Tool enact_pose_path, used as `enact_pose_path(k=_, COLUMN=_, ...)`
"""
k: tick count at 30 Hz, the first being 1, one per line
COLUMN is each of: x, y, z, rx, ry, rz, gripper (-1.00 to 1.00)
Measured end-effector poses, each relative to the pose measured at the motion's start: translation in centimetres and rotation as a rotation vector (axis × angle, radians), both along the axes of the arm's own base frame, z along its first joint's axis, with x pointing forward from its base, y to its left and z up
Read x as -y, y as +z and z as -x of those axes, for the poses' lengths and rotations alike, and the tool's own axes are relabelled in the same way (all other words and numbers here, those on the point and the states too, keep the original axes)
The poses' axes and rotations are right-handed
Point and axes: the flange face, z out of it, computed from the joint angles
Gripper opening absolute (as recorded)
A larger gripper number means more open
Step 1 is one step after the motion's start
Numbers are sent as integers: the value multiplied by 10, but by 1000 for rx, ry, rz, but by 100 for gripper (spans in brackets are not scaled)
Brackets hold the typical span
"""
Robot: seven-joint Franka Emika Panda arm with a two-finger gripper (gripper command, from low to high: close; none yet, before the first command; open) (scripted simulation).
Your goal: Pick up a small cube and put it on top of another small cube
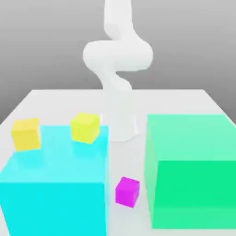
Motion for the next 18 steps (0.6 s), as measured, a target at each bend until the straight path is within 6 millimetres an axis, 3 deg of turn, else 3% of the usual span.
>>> enact_pose_path(k=2, x=41, y=-28, z=-14, rx=-39, ry=-81, rz=-25, gripper=0)
enact_pose_path(k=5, x=95, y=-88, z=-30, rx=-123, ry=-170, rz=-32, gripper=0)
enact_pose_path(k=9, x=164, y=-180, z=-28, rx=-246, ry=-272, rz=-47, gripper=0)
enact_pose_path(k=13, x=224, y=-272, z=4, rx=-367, ry=-369, rz=-81, gripper=0)
enact_pose_path(k=18, x=273, y=-382, z=76, rx=-513, ry=-485, rz=-153, gripper=0)
